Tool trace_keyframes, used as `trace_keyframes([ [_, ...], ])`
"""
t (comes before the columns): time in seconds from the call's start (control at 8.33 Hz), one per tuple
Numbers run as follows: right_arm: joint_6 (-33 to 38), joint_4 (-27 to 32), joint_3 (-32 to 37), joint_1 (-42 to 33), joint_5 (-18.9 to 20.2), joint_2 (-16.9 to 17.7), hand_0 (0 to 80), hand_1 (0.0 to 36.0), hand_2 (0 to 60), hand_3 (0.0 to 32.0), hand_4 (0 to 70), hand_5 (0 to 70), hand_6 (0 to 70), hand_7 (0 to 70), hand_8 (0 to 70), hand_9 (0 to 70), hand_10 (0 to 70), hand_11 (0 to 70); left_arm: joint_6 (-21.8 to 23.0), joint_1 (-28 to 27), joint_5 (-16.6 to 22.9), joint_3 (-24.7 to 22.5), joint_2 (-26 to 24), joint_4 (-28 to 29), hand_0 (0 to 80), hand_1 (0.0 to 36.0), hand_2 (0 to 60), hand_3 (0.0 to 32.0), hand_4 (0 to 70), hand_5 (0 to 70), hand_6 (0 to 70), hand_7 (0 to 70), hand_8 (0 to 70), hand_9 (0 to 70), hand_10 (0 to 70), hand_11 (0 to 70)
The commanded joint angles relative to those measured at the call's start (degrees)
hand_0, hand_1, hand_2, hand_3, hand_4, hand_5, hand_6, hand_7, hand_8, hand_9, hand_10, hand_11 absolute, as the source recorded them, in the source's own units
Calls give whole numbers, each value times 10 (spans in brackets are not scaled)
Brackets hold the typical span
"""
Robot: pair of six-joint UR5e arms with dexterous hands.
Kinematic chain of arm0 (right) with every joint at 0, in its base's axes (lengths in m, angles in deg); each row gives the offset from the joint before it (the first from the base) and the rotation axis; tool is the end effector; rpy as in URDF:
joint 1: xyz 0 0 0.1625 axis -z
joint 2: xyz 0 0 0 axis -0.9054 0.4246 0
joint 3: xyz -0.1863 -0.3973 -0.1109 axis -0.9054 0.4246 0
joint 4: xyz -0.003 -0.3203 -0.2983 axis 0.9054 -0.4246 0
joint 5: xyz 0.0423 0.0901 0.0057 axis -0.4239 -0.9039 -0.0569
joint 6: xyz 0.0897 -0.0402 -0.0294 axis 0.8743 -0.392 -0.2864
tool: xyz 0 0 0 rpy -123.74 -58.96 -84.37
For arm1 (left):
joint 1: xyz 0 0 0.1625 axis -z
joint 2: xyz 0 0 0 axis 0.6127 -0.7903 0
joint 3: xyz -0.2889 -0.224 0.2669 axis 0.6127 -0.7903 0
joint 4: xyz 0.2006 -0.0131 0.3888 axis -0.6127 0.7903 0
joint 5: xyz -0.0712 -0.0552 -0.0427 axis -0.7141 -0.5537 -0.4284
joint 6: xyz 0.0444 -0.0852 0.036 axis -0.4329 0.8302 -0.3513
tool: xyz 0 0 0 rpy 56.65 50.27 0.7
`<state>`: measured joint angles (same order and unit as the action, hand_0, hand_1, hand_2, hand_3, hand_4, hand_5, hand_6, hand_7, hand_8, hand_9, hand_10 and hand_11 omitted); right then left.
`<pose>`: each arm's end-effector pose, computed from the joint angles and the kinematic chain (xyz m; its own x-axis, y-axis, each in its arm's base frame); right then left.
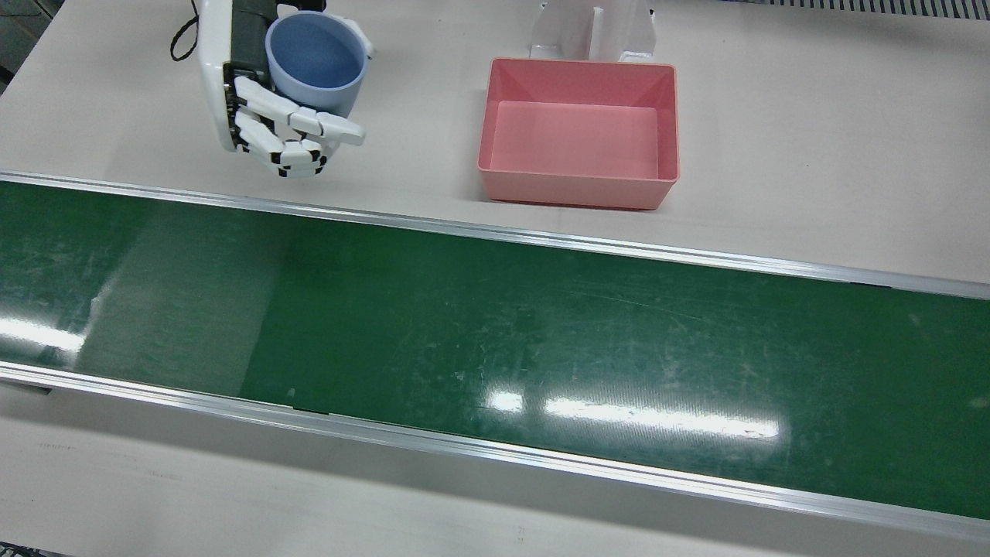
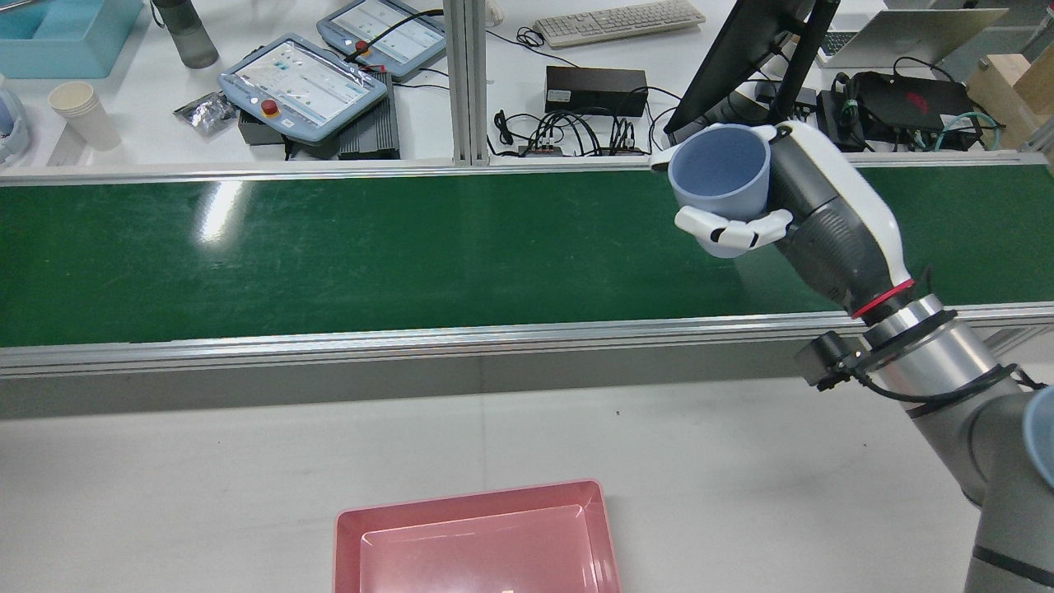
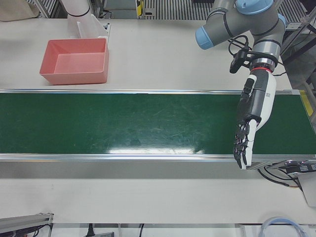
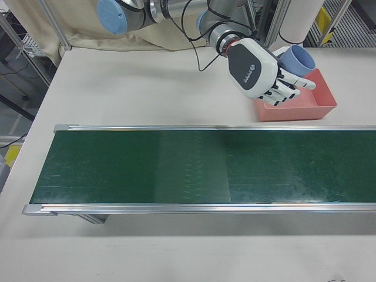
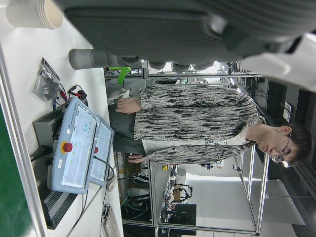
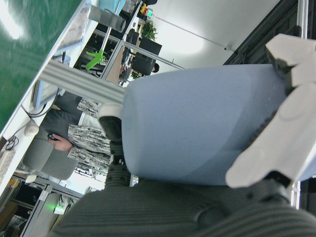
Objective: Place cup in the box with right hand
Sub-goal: 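Lift the cup off the belt and carry it over the pink tray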
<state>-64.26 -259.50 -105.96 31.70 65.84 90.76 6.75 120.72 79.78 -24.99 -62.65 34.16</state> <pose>-0.2453 -0.3999 0.2882 -0.9394 0.0673 0.3363 -0.2812 0.4102 -0.8676 -0.0393 -0.5837 0.5633 -0.9416 -0.3346 -0.0383 -0.0007 0.1159 -0.9933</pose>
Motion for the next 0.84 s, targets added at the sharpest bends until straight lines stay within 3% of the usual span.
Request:
trace_keyframes([
  [0.0,-81,8,-9,178,-57,-9,399,206,600,0,700,111,429,700,700,700,476,659,0,-1,0,-1,0,0,0,0,0,0,0,0,0,0,0,0,0,0],
  [0.12,-109,15,-4,241,-95,-10,394,194,600,0,700,110,429,700,700,700,481,664,0,0,0,-1,0,0,0,0,0,0,0,0,0,0,0,0,0,0],
  [0.24,-154,45,2,280,-107,-9,384,181,600,0,700,110,428,700,700,700,479,662,0,0,0,-1,0,0,0,0,0,0,0,0,0,0,0,0,0,0],
  [0.48,-173,98,28,314,-121,-8,352,155,600,0,700,107,423,700,700,700,475,657,0,0,0,0,0,0,0,0,0,0,0,0,0,0,0,0,0,0],
  [0.6,-170,100,28,327,-151,-6,391,143,600,0,700,99,407,700,695,700,428,589,0,0,0,0,0,0,0,0,0,0,0,0,0,0,0,0,0,0],
  [0.72,-168,114,29,334,-162,-6,462,91,114,0,299,77,248,700,449,700,223,323,0,-1,0,0,0,1,0,0,0,0,0,0,0,0,0,0,0,0],
])
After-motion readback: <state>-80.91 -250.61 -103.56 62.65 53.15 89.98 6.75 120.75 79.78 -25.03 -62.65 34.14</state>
